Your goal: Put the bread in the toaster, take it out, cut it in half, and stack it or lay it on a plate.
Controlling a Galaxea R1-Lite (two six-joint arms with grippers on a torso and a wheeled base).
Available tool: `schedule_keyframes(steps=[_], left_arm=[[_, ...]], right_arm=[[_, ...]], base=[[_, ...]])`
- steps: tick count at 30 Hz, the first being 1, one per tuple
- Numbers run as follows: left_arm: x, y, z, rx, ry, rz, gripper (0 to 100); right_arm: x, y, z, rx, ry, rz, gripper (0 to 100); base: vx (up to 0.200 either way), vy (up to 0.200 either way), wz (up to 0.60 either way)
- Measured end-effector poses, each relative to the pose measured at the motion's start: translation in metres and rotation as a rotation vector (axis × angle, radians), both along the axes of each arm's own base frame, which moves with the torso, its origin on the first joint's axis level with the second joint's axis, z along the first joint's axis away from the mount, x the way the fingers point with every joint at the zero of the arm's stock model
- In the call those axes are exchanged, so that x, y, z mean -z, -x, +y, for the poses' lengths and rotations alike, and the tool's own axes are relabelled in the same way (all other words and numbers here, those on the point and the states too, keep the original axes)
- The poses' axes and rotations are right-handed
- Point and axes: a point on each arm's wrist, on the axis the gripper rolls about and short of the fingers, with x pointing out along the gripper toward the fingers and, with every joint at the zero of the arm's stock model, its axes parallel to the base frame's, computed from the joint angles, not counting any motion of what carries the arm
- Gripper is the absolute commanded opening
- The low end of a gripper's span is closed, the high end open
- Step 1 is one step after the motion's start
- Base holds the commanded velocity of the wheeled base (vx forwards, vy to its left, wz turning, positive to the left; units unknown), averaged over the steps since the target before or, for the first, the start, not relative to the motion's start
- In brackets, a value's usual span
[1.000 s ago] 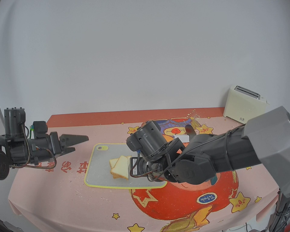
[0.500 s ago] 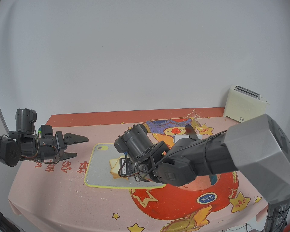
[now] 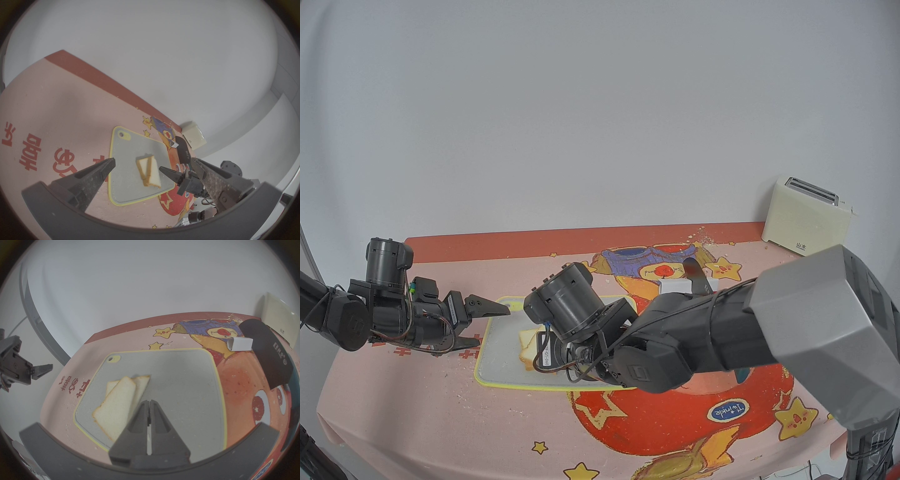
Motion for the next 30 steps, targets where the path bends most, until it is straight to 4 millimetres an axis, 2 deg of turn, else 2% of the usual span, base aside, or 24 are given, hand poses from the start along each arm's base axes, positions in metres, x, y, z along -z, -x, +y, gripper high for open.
schedule_keyframes(steps=[16,30], left_arm=[[0.007,-0.005,0.0,-0.005,-0.001,0.025,100],[0.01,-0.003,-0.001,0.006,-0.004,0.03,100]], right_arm=[[-0.004,0.009,0.011,-0.032,-0.016,-0.013,0],[0.001,-0.003,0.012,-0.008,-0.019,-0.013,0]], base=[[0.0,0.0,0.0],[0.0,0.0,0.0]])
